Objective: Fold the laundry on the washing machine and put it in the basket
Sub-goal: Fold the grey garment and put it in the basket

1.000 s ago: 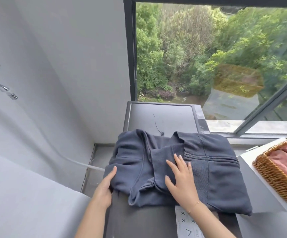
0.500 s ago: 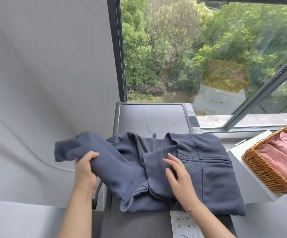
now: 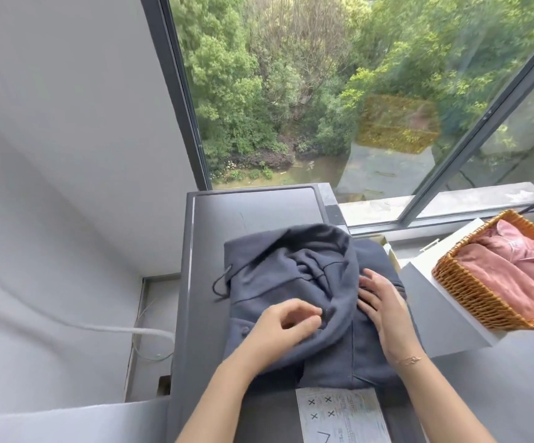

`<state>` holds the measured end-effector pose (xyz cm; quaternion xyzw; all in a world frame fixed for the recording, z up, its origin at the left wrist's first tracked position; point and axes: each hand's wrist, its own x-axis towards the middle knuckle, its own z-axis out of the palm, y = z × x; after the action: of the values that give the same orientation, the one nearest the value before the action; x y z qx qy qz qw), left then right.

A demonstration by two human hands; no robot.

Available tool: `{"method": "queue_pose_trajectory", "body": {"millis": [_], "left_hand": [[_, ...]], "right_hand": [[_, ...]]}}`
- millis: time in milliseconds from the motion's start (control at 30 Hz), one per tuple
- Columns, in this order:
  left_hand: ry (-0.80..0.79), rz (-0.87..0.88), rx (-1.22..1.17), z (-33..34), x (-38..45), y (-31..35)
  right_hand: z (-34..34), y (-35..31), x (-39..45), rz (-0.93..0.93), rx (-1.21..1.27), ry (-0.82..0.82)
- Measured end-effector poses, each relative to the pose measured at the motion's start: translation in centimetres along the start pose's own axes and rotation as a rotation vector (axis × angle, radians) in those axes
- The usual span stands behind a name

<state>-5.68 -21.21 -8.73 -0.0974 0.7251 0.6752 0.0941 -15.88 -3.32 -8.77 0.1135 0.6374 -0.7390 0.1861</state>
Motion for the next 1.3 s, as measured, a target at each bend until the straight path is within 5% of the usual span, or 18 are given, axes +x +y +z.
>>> {"method": "queue_pose_trajectory", "body": {"millis": [133, 267, 400, 633, 767, 1067, 1167, 1300], "left_hand": [[0.337, 0.064, 0.096, -1.6, 0.9, -0.5], [0.353, 0.127, 0.338, -2.9, 2.2, -0.9], [0.333, 0.056, 0.32, -2.7, 2.4, 0.2], [-0.111, -0.008, 0.414, -1.5, 0.6, 3.4], [-0.193, -0.036, 0.344, 0.0, 0.3, 4.4], [-0.275, 0.204, 0.169, -1.1, -0.8, 8.5], [-0.193, 0.188, 0.204, -1.7, -0.2, 8.9], [-0.068, 0.007, 0.569, -2.3, 2.2, 6.7]], "right_hand": [[0.7, 0.4, 0.8, -0.035, -0.233, -0.021], [2.2, -0.2, 2.6, -0.085, -0.353, 0.023], [2.5, -2.5, 1.6, -0.292, -0.228, 0.05], [0.4, -5.7, -2.3, -0.743, -0.252, 0.015], [0.2, -5.7, -3.1, -0.685, -0.241, 0.002], [1.5, -8.1, -7.0, -0.951, -0.3, 0.165], [1.2, -9.1, -6.4, -0.829, -0.199, 0.262], [-2.4, -8.1, -0.8, -0.446, -0.28, 0.34]]}}
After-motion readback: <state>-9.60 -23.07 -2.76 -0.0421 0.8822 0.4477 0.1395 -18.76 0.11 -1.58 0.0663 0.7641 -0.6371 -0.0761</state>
